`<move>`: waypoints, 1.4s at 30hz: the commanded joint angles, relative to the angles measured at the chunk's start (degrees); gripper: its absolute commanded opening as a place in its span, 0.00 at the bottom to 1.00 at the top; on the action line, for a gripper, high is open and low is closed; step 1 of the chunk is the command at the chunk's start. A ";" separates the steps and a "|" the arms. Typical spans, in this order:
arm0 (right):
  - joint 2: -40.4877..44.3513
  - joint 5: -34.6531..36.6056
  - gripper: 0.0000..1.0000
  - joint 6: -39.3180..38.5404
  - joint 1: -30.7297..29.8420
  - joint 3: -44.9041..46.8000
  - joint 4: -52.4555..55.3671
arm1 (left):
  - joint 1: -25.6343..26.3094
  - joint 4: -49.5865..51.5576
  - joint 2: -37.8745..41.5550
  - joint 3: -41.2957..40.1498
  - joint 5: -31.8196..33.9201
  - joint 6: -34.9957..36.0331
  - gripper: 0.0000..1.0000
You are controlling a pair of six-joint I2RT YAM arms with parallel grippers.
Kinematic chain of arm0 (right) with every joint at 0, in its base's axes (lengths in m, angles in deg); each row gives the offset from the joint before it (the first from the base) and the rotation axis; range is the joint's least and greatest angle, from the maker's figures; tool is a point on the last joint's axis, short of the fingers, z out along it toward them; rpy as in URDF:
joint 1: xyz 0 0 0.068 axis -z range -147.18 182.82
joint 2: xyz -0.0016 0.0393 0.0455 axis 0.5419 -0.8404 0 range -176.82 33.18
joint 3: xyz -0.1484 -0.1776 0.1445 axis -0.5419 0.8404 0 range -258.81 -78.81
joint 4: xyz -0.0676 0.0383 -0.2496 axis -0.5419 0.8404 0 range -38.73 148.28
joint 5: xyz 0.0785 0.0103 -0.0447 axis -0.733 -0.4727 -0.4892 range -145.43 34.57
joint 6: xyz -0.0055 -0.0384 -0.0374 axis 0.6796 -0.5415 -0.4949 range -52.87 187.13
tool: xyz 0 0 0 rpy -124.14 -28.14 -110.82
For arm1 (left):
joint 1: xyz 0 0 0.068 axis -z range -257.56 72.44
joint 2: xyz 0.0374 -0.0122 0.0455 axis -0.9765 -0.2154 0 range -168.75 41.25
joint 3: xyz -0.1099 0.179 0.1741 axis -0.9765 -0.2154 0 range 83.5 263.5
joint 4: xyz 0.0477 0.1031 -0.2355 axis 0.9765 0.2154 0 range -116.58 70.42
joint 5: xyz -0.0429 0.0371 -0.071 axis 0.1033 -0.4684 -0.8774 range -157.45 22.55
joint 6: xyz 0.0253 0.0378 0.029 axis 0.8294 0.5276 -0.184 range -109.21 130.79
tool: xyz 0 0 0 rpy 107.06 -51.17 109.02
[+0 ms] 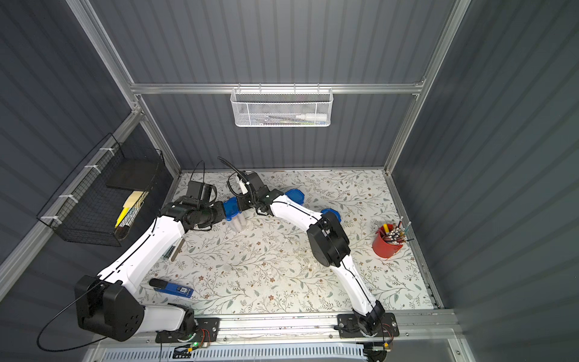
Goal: Take out toiletry kits
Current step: Adjust the container at the center of the board, then unfasten the latch on the container.
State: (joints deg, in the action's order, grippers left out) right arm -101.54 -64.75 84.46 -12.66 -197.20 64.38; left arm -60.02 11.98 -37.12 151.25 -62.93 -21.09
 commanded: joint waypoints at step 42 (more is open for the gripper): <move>13.01 -23.73 0.57 28.72 6.36 30.27 -31.73 | -4.60 -16.94 -11.72 -1.26 -15.46 -1.56 0.00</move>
State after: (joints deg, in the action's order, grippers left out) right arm -87.94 -86.41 110.44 -6.27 -167.73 36.38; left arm -63.54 -6.62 -49.53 153.06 -76.88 -21.61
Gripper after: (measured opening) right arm 0.565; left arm 0.047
